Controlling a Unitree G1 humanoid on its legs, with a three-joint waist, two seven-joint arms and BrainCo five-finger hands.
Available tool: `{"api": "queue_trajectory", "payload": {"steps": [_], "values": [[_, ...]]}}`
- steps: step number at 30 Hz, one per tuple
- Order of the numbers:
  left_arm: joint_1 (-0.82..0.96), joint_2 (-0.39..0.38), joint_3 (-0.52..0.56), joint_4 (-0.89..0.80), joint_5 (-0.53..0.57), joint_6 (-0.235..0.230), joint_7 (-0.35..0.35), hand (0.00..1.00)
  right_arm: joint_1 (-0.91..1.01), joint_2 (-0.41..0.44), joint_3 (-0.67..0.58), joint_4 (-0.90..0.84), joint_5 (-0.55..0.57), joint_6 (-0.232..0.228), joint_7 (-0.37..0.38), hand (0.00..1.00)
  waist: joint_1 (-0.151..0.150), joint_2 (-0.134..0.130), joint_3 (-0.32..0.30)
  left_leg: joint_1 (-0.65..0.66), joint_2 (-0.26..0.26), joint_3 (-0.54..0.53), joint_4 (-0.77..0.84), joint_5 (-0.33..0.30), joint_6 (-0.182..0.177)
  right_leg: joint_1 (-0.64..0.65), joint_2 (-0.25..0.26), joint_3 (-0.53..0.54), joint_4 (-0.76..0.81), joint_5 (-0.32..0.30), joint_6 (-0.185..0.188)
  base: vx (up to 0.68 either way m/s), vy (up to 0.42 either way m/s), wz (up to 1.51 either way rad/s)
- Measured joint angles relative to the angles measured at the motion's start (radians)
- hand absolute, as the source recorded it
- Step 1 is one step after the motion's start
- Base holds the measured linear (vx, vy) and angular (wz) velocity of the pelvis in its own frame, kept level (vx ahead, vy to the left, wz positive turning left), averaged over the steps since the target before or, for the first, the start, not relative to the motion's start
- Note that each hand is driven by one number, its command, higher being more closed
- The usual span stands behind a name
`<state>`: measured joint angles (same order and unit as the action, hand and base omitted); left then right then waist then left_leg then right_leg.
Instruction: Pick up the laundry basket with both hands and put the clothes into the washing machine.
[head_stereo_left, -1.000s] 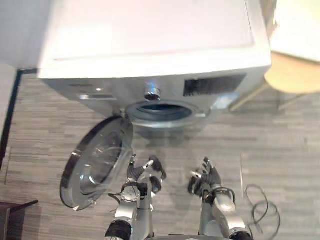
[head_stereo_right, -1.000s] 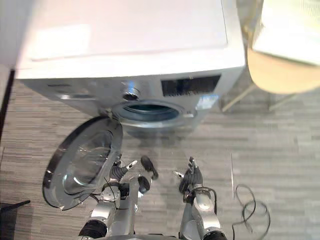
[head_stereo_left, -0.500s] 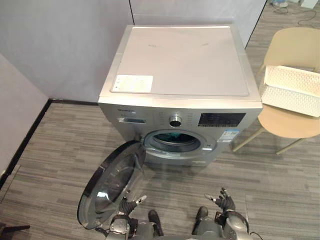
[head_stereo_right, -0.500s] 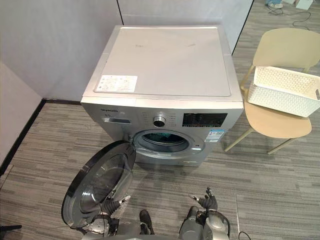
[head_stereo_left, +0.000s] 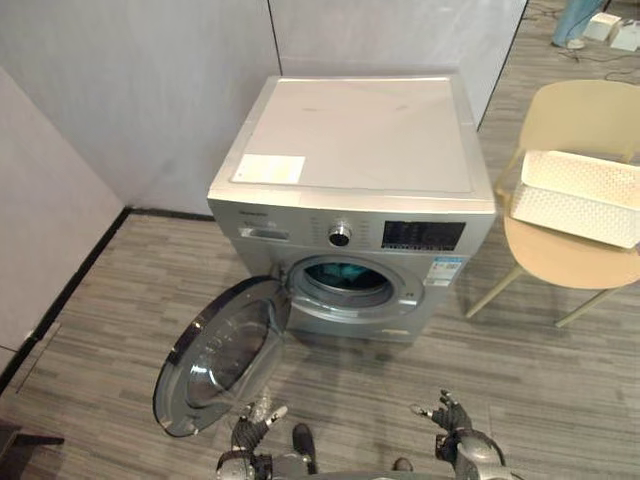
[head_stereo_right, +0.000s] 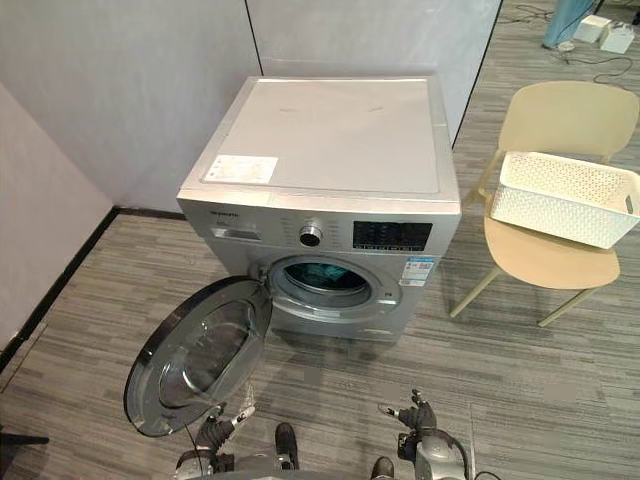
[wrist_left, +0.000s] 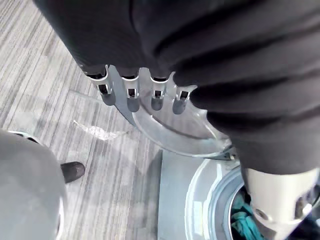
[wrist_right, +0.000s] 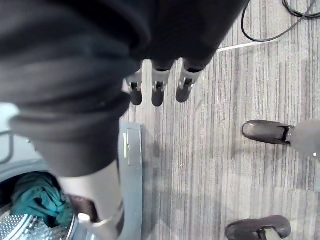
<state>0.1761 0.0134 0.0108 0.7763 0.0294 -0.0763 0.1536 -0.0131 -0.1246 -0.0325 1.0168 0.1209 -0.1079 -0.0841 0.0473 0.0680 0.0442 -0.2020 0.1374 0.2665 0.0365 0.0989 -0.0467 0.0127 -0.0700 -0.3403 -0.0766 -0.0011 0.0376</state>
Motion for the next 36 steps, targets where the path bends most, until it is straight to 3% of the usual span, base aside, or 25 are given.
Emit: {"api": "queue_trajectory", "payload": {"steps": [2, 4, 5, 6, 7, 8, 9, 11, 13, 15, 16, 17, 19, 23, 28, 31, 34, 36], "values": [[0.003, -0.002, 0.000, -0.025, -0.025, 0.001, -0.001, 0.00, -0.002, -0.005, -0.008, 0.007, -0.013, 0.001, -0.001, 0.00, -0.003, 0.007, 0.010, 0.000, 0.003, -0.019, -0.005, 0.015, -0.018, 0.004, 0.005, -0.033, 0.005, -0.003, -0.004, -0.09, -0.019, 0.38], [0.021, -0.007, 0.001, -0.076, -0.065, 0.001, -0.003, 0.00, -0.018, -0.025, -0.012, 0.037, -0.019, 0.005, -0.003, 0.00, 0.000, 0.022, 0.018, -0.001, 0.000, -0.024, -0.003, 0.047, -0.062, 0.009, -0.003, -0.061, 0.030, -0.010, -0.012, -0.06, 0.005, 0.32], [0.032, -0.008, 0.001, -0.107, -0.079, 0.000, -0.006, 0.00, -0.023, -0.031, -0.025, 0.040, -0.023, 0.008, -0.004, 0.00, 0.000, 0.024, 0.020, -0.001, -0.010, -0.040, -0.004, 0.076, -0.092, 0.006, -0.015, -0.071, 0.048, -0.019, -0.013, -0.08, 0.011, 0.40], [0.044, -0.008, 0.001, -0.144, -0.101, 0.001, -0.017, 0.00, -0.025, -0.035, -0.044, 0.039, -0.035, 0.009, -0.004, 0.00, -0.001, 0.020, 0.023, 0.000, -0.033, -0.069, -0.021, 0.137, -0.098, 0.002, -0.039, -0.083, 0.072, -0.031, -0.013, -0.11, 0.027, 0.49], [0.067, -0.019, 0.000, -0.231, -0.121, 0.001, -0.026, 0.00, -0.026, -0.040, -0.070, 0.041, -0.046, 0.010, -0.004, 0.00, -0.001, -0.002, 0.036, 0.002, -0.052, -0.074, 0.051, 0.113, -0.053, -0.003, -0.089, -0.100, 0.101, -0.038, -0.018, -0.11, 0.040, 0.39], [0.087, -0.025, 0.002, -0.271, -0.131, 0.001, -0.029, 0.00, -0.027, -0.047, -0.073, 0.040, -0.047, 0.010, -0.005, 0.00, -0.001, -0.002, 0.036, 0.003, -0.049, -0.069, 0.112, 0.068, -0.015, -0.003, -0.105, -0.099, 0.110, -0.039, -0.017, -0.07, 0.081, 0.27], [0.125, -0.034, 0.004, -0.352, -0.141, -0.001, -0.043, 0.00, -0.032, -0.062, -0.077, 0.038, -0.052, 0.012, -0.008, 0.00, -0.003, 0.004, 0.035, 0.011, -0.036, -0.070, 0.215, 0.001, -0.010, -0.003, -0.127, -0.097, 0.115, -0.036, -0.008, -0.04, 0.092, 0.07], [0.154, -0.046, 0.012, -0.458, -0.146, -0.001, -0.047, 0.00, -0.040, -0.073, -0.081, 0.039, -0.052, 0.017, -0.008, 0.00, -0.005, 0.019, 0.037, 0.043, 0.003, -0.075, 0.261, -0.055, -0.034, -0.006, -0.134, -0.096, 0.113, -0.018, 0.005, -0.02, 0.198, 0.09], [0.156, -0.064, 0.034, -0.556, -0.153, 0.001, -0.050, 0.00, -0.039, -0.074, -0.107, 0.049, -0.054, 0.026, -0.008, 0.00, -0.007, 0.034, 0.037, 0.057, 0.017, -0.095, 0.227, -0.086, -0.055, -0.022, -0.136, -0.108, 0.113, 0.001, 0.020, -0.03, 0.254, 0.27], [0.163, -0.071, 0.050, -0.719, -0.150, 0.007, -0.063, 0.00, -0.027, -0.070, -0.137, 0.069, -0.054, 0.040, -0.006, 0.00, -0.013, 0.049, 0.029, 0.097, -0.011, -0.117, 0.092, -0.120, -0.043, -0.019, -0.140, -0.139, 0.082, 0.028, 0.050, -0.05, 0.264, 0.46], [0.167, -0.074, 0.053, -0.770, -0.140, 0.009, -0.066, 0.00, -0.021, -0.067, -0.137, 0.070, -0.054, 0.040, -0.005, 0.00, -0.014, 0.052, 0.029, 0.110, -0.017, -0.126, 0.050, -0.131, -0.031, -0.019, -0.141, -0.148, 0.078, 0.032, 0.055, -0.05, 0.286, 0.43], [0.177, -0.074, 0.082, -0.879, -0.120, 0.018, -0.069, 0.00, -0.014, -0.044, -0.138, 0.082, -0.055, 0.045, -0.001, 0.00, -0.010, 0.032, 0.031, 0.125, -0.053, -0.129, 0.003, -0.114, -0.026, -0.016, -0.164, -0.154, 0.070, 0.047, 0.071, -0.04, 0.205, 0.23], [0.196, -0.074, 0.127, -0.976, -0.094, 0.030, -0.076, 0.00, -0.001, -0.031, -0.136, 0.092, -0.055, 0.046, 0.001, 0.00, -0.008, 0.028, 0.028, 0.147, -0.085, -0.129, -0.031, -0.101, -0.008, -0.007, -0.191, -0.154, 0.070, 0.058, 0.089, -0.01, 0.194, 0.15], [0.210, -0.075, 0.238, -1.144, -0.026, 0.033, -0.087, 0.00, 0.023, -0.030, -0.134, 0.109, -0.055, 0.049, 0.024, 0.00, -0.005, 0.046, 0.005, 0.173, -0.137, -0.132, -0.082, -0.073, 0.026, 0.007, -0.236, -0.162, 0.057, 0.079, 0.116, 0.04, 0.110, 0.12], [0.187, -0.076, 0.279, -1.185, 0.101, 0.037, -0.078, 0.00, 0.041, -0.027, -0.074, 0.108, -0.096, 0.051, 0.077, 0.00, -0.004, 0.046, -0.033, 0.194, -0.137, -0.135, -0.095, -0.068, 0.026, 0.036, -0.230, -0.177, 0.039, 0.082, 0.119, 0.06, -0.012, 0.06], [0.151, -0.072, 0.303, -1.155, 0.100, 0.041, -0.061, 0.00, 0.040, -0.029, -0.045, 0.108, -0.124, 0.054, 0.090, 0.00, -0.002, 0.049, -0.046, 0.206, -0.127, -0.124, -0.104, -0.064, 0.020, 0.037, -0.220, -0.166, 0.037, 0.081, 0.117, 0.02, -0.030, -0.13], [0.039, -0.001, 0.384, -0.981, 0.048, 0.053, -0.048, 0.00, 0.042, -0.035, -0.010, 0.102, -0.134, 0.072, 0.099, 0.00, -0.004, 0.050, -0.055, 0.217, -0.112, -0.120, -0.108, -0.062, 0.014, 0.039, -0.204, -0.154, 0.034, 0.081, 0.109, -0.01, -0.048, -0.13], [-0.068, 0.089, 0.432, -0.793, 0.018, 0.075, -0.016, 0.00, 0.042, -0.040, 0.018, 0.090, -0.142, 0.080, 0.110, 0.00, -0.009, 0.048, -0.055, 0.216, -0.100, -0.116, -0.110, -0.057, 0.007, 0.044, -0.186, -0.152, 0.009, 0.095, 0.093, -0.05, -0.046, -0.09]]}}
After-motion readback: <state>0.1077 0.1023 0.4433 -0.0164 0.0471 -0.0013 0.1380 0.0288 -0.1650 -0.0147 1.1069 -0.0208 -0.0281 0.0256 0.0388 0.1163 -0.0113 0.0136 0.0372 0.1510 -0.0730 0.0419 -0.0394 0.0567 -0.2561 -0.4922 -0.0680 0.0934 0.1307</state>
